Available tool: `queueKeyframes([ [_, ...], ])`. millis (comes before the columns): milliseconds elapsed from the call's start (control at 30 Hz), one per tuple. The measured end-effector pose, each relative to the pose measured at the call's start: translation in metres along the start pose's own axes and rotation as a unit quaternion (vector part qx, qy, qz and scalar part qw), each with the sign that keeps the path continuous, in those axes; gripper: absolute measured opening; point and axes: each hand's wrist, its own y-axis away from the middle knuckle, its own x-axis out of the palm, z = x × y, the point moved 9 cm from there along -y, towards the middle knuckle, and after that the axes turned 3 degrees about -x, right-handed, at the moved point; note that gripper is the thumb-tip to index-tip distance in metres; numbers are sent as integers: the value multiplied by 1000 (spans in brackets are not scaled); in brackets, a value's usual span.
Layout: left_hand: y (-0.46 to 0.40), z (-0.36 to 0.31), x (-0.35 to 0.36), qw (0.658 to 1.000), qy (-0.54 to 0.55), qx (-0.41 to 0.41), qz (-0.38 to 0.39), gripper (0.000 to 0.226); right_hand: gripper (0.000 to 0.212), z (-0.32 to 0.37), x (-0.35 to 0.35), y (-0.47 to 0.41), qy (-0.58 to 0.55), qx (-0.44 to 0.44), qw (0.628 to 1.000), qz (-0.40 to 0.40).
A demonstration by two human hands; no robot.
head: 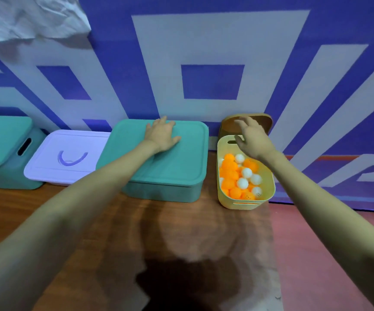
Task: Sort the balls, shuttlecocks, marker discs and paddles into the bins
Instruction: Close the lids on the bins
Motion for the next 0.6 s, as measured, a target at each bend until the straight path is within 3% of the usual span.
queueKeyframes([
  [200, -20, -92, -17, 987, 56, 135, -62, 42, 44, -58, -35, -4, 34, 46, 996, -64],
  [367, -40, -130, -11, 984, 78, 151, -51, 40, 29, -69, -36, -19, 81, 41, 994, -64],
  [600, -53, -162, 5, 977, 67, 196, -56, 16, 14, -72, -18, -32, 124, 55, 989, -61],
])
